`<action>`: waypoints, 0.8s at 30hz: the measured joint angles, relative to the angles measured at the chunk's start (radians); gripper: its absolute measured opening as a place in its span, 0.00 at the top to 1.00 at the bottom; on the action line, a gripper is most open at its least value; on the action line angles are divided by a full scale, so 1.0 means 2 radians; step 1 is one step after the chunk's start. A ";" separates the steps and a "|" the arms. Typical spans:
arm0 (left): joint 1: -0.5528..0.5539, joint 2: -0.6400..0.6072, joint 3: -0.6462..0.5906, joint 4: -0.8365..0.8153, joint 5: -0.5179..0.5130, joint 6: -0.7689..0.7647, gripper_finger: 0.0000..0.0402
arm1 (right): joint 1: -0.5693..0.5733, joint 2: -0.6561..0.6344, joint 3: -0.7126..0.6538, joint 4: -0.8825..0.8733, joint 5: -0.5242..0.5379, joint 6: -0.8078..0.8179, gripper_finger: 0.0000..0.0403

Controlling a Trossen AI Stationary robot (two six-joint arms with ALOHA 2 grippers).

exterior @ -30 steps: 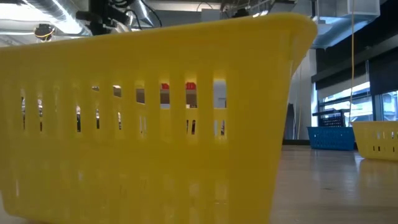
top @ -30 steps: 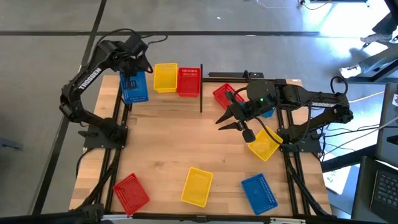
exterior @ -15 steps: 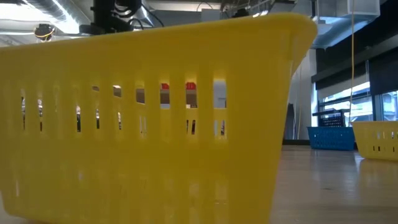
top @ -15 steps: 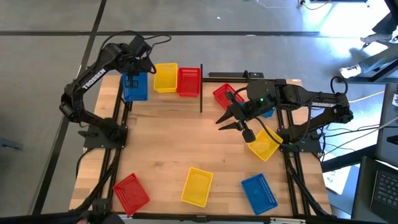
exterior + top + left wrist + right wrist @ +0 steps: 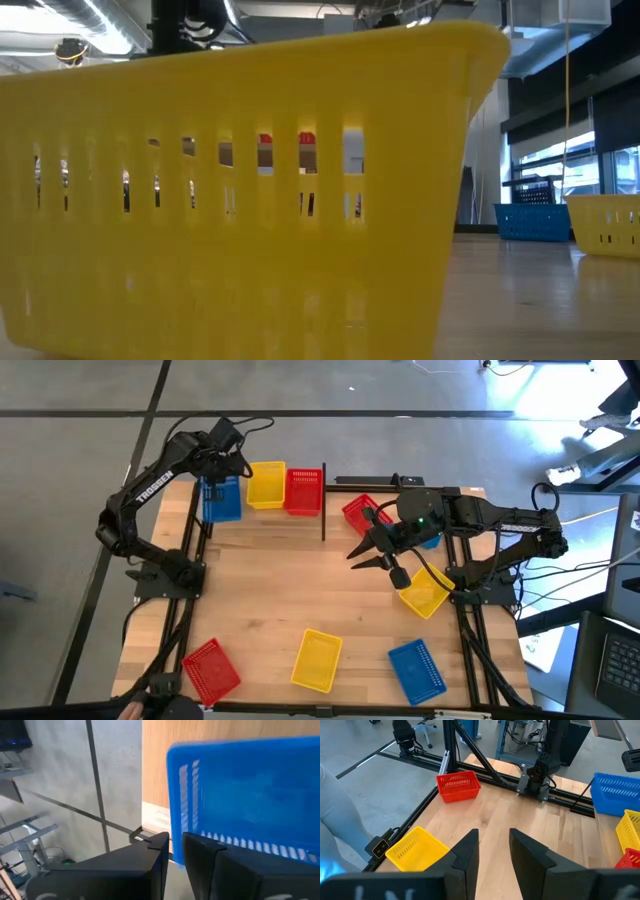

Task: Stack baskets on shelf by color
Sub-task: Put the middle blue bin on the shelf

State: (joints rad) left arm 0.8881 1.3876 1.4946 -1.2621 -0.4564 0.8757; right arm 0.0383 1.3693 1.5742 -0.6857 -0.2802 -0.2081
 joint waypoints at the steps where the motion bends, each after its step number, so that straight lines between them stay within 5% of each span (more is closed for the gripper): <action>1: 0.000 0.000 -0.002 0.001 0.000 0.000 0.88 | 0.000 0.000 0.000 0.000 0.000 0.003 0.74; 12: -0.015 -0.013 0.007 0.053 -0.055 -0.023 0.88 | 0.000 0.000 0.000 0.000 0.000 0.010 0.74; 16: -0.040 -0.027 0.041 0.025 -0.051 -0.089 0.88 | 0.000 0.000 0.000 0.000 0.000 0.010 0.74; 24: -0.114 -0.054 0.074 -0.115 0.135 -0.290 0.98 | 0.000 0.000 0.000 0.000 0.000 0.010 0.74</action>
State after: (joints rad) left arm 0.6598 1.2792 1.6436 -1.4925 -0.1869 0.2960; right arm 0.0378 1.3693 1.5742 -0.6855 -0.2794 -0.1890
